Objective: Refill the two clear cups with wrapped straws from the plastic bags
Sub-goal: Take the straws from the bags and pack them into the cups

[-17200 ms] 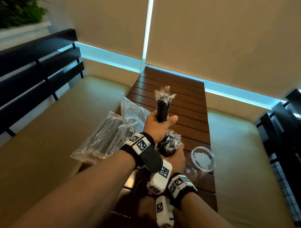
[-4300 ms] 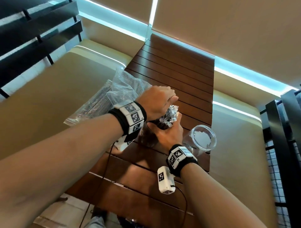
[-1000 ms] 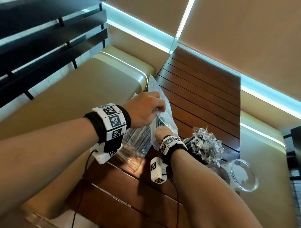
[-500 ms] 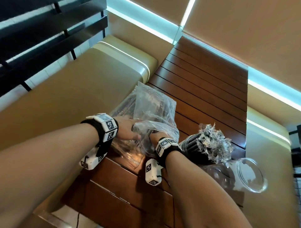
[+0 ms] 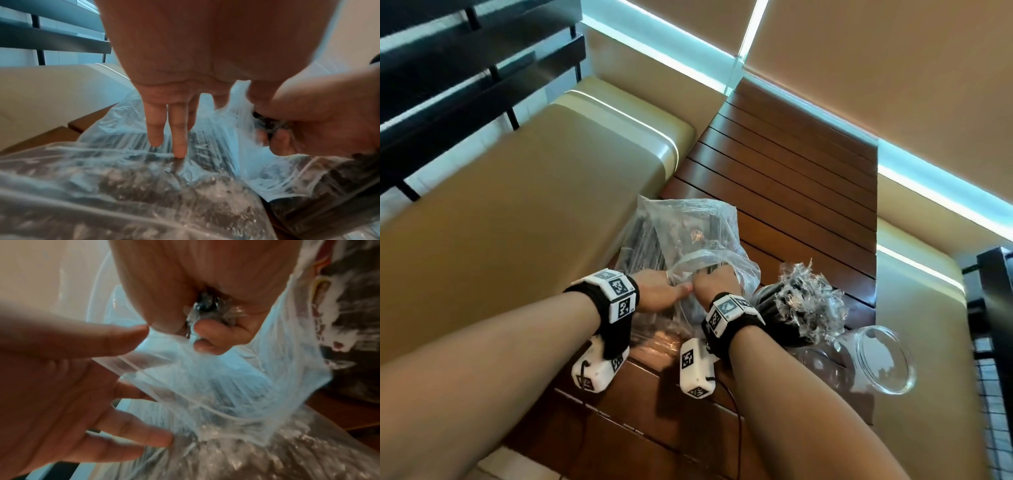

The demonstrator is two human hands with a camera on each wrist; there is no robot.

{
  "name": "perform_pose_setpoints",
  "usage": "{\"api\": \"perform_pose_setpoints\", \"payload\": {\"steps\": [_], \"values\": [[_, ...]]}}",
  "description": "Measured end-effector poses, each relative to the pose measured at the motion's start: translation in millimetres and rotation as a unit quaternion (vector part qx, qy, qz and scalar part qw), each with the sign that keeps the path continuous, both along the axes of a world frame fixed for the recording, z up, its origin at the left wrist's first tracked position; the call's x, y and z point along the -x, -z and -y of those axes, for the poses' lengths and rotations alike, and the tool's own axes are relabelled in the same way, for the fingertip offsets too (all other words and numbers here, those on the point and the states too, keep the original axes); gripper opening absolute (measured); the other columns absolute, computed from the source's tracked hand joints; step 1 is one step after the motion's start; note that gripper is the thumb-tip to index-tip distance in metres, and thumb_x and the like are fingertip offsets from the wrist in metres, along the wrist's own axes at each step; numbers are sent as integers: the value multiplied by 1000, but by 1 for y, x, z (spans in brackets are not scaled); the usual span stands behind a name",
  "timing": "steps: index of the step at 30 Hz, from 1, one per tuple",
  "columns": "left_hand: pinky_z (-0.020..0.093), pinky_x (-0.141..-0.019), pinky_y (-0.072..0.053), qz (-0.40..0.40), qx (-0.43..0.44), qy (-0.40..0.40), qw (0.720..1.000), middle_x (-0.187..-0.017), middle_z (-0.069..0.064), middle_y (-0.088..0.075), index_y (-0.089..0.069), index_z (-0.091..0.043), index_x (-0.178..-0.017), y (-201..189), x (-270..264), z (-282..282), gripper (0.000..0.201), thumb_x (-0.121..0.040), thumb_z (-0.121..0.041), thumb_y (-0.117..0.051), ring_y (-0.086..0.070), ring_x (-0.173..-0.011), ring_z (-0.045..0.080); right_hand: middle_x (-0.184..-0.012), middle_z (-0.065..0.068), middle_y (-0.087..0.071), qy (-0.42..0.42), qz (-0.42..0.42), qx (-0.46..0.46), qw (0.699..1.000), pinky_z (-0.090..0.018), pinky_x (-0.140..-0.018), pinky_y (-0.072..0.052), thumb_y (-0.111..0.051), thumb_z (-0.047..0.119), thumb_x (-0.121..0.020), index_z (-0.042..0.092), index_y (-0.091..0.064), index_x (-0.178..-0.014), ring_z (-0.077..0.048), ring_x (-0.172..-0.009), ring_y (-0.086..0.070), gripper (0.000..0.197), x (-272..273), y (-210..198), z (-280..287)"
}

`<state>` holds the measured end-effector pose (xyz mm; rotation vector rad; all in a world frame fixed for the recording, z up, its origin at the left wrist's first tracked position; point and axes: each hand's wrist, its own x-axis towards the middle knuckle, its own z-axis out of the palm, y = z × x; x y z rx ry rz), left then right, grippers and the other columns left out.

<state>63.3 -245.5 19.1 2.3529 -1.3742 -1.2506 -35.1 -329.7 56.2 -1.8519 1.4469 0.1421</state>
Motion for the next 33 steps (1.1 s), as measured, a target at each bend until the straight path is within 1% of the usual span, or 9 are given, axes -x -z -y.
{"api": "perform_pose_setpoints", "payload": {"steps": [4,9,15,19,23,26,29,31,33], "values": [[33,-99,-42,36,60,-101,992,-133,16,-57,-57,-14,-128,-3,-7,6,54,-103,-47,-21,-55,-117,31,-123,-19,-61,-12,-12,-35,999,-36,-88,-49,-51,23,-97,0,-51,-126,-35,-112,-60,38,10,-7,-4],[37,-85,-45,122,96,-139,978,-110,21,-65,-61,-4,-110,-30,-12,16,46,-105,-27,-21,-62,-99,36,-71,-5,-51,-110,-13,2,994,-25,-48,-37,-54,24,-92,7,-47,-69,-19,-61,-50,29,23,-30,-15],[37,-74,-54,125,78,-171,974,-109,19,-66,-60,-1,-113,-65,-22,32,30,-101,-24,-44,-65,-85,32,-78,-13,-59,-194,-16,-35,980,-33,-55,-47,-52,21,-89,5,-55,-88,-26,-64,-56,17,78,-83,-20],[37,-95,-46,181,51,-165,968,-131,14,-58,-56,-6,-125,-91,-36,38,33,-101,-17,-36,-57,-117,31,-72,-6,-60,-232,36,-23,972,-25,-47,-45,-56,22,-91,4,-58,-93,-18,-54,-55,18,123,-130,-22],[39,-91,-51,201,41,-108,973,-125,18,-62,-62,-1,-117,-84,-23,37,31,-98,-16,-43,-61,-111,35,-69,2,-60,-194,157,39,968,-24,-47,-45,-59,26,-95,15,-55,-97,-11,-51,-55,12,140,-158,-17],[43,-98,-46,217,56,-86,971,-137,19,-51,-46,-10,-138,-80,-1,29,64,-84,-42,-61,-52,-122,36,-84,3,-63,-149,186,144,961,-35,-67,-51,-59,35,-93,22,-51,-102,-17,-75,-61,18,132,-148,-8],[58,-108,-28,227,174,-118,951,-150,12,-31,-22,-20,-148,-110,14,24,92,-71,-55,-59,-34,-135,34,-85,3,-63,-109,212,168,956,-33,-63,-49,-58,36,-94,23,-47,-103,-17,-76,-61,19,122,-132,-3],[55,-109,-28,161,317,-134,925,-147,10,-37,-30,-18,-144,-142,20,22,89,-64,-48,-56,-35,-135,30,-83,5,-61,-104,227,184,951,-28,-56,-44,-57,34,-95,21,-46,-104,-11,-71,-59,19,115,-129,-1],[44,-106,-37,-66,413,-151,896,-138,6,-51,-42,-19,-138,-178,28,24,78,-67,-41,-63,-46,-129,24,-82,5,-61,-108,245,203,942,-33,-57,-47,-56,33,-95,21,-44,-103,-12,-69,-59,19,106,-128,-3]]}}
